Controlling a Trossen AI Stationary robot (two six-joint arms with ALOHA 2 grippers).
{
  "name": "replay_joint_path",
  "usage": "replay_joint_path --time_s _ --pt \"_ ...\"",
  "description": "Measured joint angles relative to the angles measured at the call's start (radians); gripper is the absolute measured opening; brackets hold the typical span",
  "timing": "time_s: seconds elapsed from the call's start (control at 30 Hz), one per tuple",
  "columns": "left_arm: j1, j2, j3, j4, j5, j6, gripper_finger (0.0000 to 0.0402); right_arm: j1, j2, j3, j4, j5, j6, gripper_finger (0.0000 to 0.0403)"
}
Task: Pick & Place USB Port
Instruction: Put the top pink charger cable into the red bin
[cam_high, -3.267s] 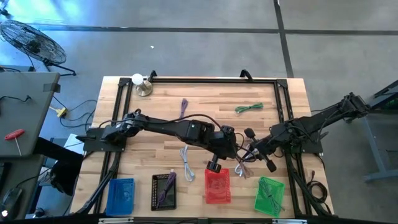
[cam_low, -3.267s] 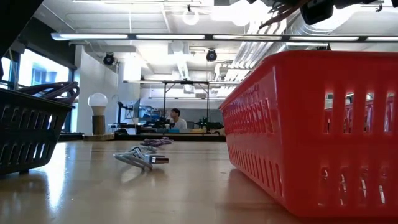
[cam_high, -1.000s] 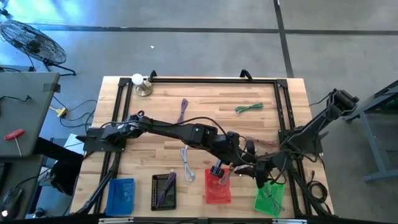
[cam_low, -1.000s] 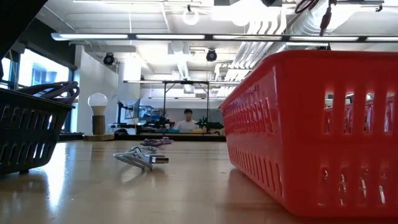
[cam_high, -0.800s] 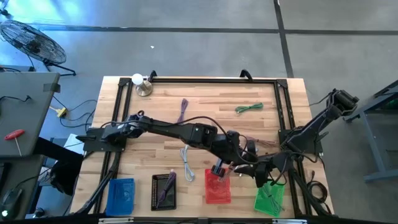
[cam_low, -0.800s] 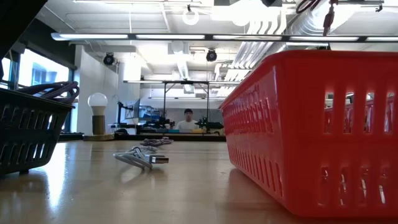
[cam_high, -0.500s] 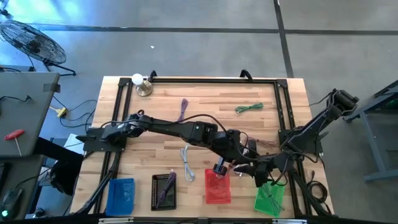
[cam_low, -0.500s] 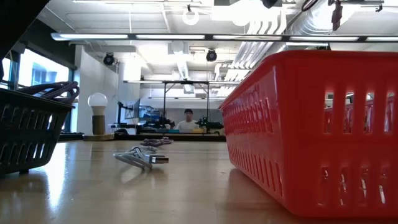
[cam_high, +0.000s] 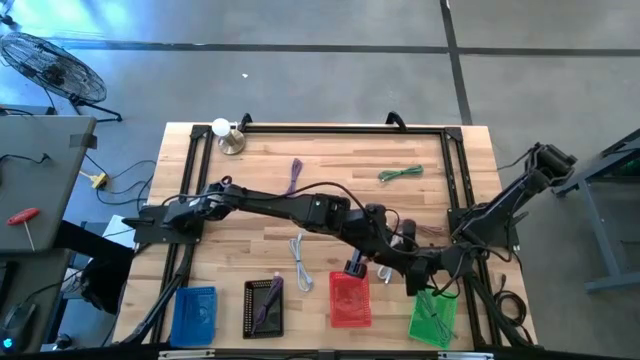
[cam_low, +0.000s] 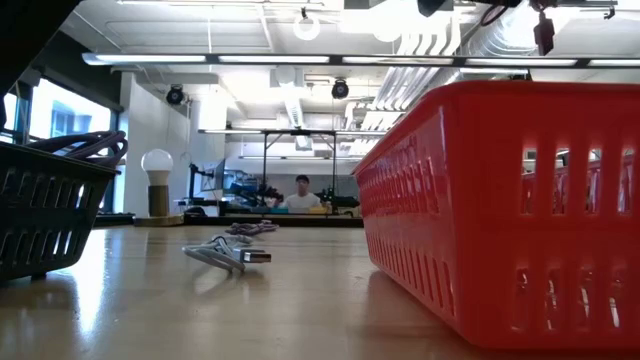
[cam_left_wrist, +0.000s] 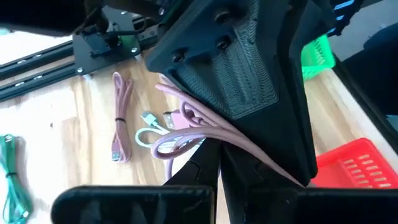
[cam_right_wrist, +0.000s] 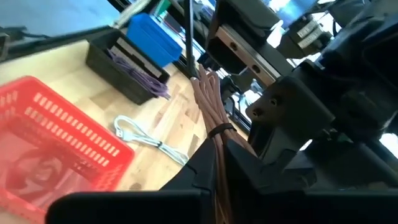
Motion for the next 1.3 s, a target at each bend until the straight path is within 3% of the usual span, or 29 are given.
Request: replay_joint_path --time_s 0.3,0.47,0.67,0.8,0.93,1.07,1.13,1.3 --pt "-0.009 0.0 0.003 -0.014 -0.233 -0.024 0.0024 0.052 0.001 -0.001 -0.01 0.129 0.005 0.0005" --pt "-0.024 0.0 0.003 0.011 -0.336 0.086 0.0042 0.085 0.001 -0.001 -0.026 0.159 0.023 0.0003" --pt "-0.061 -0.018 0.002 0.008 -0.568 0.212 0.0043 0.122 0.001 -0.002 -0.069 0.198 0.068 0.0003" --pt "-0.099 -0.04 0.002 0.014 -0.816 0.289 0.0044 0.138 0.001 -0.002 -0.107 0.205 0.114 0.0003" --pt "-0.145 -0.047 0.002 -0.001 -1.135 0.351 0.0044 0.14 -0.003 -0.002 -0.122 0.089 0.179 0.0003" --pt "-0.19 -0.047 0.001 -0.069 -1.432 0.397 0.0044 0.105 -0.015 -0.002 -0.173 -0.148 0.269 0.0003" --pt "-0.209 -0.047 0.002 -0.124 -1.498 0.391 0.0044 0.068 -0.017 0.017 -0.248 -0.266 0.333 0.0003" --pt "-0.257 -0.047 0.002 -0.253 -1.534 0.31 0.0044 -0.04 0.009 0.107 -0.443 -0.52 0.481 0.0003"
